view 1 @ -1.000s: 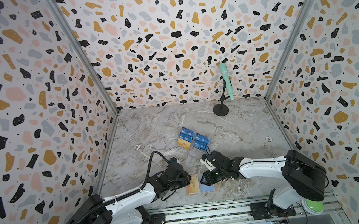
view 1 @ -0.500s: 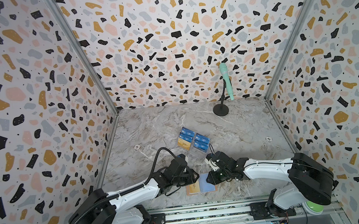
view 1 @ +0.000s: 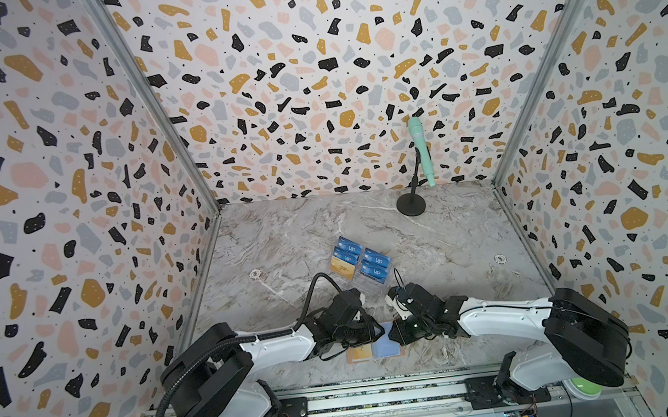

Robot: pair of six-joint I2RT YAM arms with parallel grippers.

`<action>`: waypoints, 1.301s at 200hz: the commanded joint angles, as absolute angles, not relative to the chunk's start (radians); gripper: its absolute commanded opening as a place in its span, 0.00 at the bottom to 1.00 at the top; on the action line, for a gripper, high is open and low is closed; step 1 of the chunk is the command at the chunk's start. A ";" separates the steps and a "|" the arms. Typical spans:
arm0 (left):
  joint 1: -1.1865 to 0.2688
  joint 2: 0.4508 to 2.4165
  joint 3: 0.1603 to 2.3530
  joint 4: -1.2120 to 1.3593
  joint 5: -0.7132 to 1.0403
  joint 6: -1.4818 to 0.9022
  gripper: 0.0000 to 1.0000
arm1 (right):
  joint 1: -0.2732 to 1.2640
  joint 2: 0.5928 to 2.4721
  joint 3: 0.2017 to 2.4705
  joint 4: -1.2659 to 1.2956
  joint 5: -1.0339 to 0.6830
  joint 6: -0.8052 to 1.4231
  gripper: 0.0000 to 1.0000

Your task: Put the credit cards into the card holder

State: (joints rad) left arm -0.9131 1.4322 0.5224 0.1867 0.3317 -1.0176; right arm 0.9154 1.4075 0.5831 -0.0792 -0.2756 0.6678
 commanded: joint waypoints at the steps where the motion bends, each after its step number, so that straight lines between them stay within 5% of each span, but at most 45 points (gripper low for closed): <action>1: -0.918 1.443 0.522 0.227 0.330 -1.036 0.40 | 0.910 1.394 0.572 -0.108 -0.263 0.664 0.16; 260: -0.925 1.484 0.457 0.382 0.387 -1.088 0.42 | 0.910 1.414 0.579 -0.094 -0.272 0.658 0.13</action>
